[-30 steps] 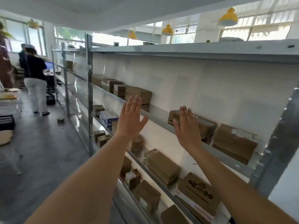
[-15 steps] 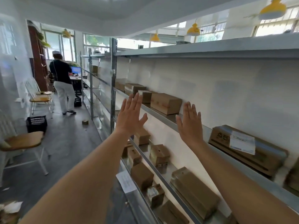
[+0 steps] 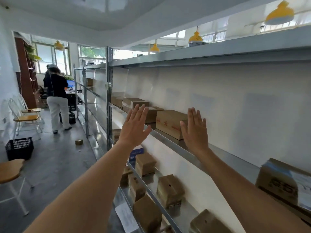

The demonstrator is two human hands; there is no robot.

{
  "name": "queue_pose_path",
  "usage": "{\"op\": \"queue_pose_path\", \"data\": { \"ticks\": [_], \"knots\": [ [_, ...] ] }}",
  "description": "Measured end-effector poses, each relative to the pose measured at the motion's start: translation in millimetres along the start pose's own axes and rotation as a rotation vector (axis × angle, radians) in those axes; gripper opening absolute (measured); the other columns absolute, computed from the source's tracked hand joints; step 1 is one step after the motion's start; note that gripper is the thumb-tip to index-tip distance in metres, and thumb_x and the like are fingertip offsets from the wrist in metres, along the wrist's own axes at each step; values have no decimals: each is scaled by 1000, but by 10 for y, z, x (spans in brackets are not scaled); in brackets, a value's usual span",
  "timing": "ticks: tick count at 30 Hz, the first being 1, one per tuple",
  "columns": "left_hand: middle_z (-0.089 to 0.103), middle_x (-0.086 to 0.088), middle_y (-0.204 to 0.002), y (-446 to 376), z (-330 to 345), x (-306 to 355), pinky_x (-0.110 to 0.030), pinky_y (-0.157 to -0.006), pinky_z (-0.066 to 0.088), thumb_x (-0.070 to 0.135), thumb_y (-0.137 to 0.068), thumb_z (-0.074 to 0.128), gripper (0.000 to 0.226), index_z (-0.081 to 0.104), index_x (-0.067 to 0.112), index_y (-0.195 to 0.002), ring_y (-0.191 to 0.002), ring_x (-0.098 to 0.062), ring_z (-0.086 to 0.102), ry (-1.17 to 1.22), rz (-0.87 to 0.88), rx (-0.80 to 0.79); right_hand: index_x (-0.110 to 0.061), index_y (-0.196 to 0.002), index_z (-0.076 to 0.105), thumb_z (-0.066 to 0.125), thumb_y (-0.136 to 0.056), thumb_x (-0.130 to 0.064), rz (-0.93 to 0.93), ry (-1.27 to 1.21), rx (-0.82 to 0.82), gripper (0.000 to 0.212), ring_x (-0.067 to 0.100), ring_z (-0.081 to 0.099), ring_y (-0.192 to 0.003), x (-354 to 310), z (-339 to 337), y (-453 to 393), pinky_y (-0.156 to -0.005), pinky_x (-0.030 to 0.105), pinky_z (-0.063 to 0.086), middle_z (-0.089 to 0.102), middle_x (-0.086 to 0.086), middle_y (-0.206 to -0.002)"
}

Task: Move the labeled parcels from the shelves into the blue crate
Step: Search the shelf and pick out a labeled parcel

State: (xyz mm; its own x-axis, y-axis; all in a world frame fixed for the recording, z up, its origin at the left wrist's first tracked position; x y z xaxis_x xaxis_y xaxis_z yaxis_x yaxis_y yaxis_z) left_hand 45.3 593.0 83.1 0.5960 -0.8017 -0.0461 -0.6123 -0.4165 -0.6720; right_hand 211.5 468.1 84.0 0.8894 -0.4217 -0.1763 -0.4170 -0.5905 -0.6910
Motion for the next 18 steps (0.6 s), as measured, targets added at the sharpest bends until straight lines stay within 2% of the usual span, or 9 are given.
{"op": "queue_pose_path", "data": {
  "ticks": [5, 12, 16, 18],
  "knots": [
    [6, -4, -162, -658, 460, -55, -40, -122, 2, 43, -98, 37, 70, 7, 13, -154, -149, -19, -2, 163, 3, -5, -12, -155, 8, 27, -104, -38, 54, -36, 14, 61, 21, 0, -151, 293, 379, -480, -122, 43, 3, 5, 5, -164],
    [11, -6, -161, -1322, 1420, -198, -47, -119, 16, 34, -98, 42, 66, 11, 15, -154, -148, -27, 10, 630, -211, -76, -12, -156, 8, 27, -104, -39, 234, -117, -3, 61, 18, -1, -151, 724, 977, -793, -123, 42, 3, 5, 4, -164],
    [20, -10, -156, -1661, 2056, -283, -52, -111, 33, 37, -99, 41, 60, 17, 16, -151, -139, -34, 32, 1024, -334, -185, -17, -156, 6, 28, -103, -46, 368, -261, 27, 64, 12, -2, -150, 804, 1191, -876, -122, 34, -1, 3, -2, -164],
    [26, -12, -153, -1819, 2273, -303, -51, -112, 32, 42, -99, 41, 60, 21, 16, -149, -136, -32, 35, 1147, -330, -209, -18, -156, 7, 29, -103, -46, 428, -298, 70, 64, 11, -1, -150, 841, 1226, -887, -122, 34, 0, 4, -4, -164]
  ]
}}
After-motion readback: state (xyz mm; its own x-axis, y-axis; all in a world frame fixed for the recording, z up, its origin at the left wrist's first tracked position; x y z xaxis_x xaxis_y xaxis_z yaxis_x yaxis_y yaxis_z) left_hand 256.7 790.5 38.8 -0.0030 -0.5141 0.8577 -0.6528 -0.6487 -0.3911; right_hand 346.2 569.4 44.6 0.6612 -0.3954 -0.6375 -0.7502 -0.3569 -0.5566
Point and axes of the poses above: each hand's wrist, its own y-axis away from the middle knuckle, its own z-axis out of the palm, x = y × z, the point moved 10 cm from there along -y, towards the middle knuckle
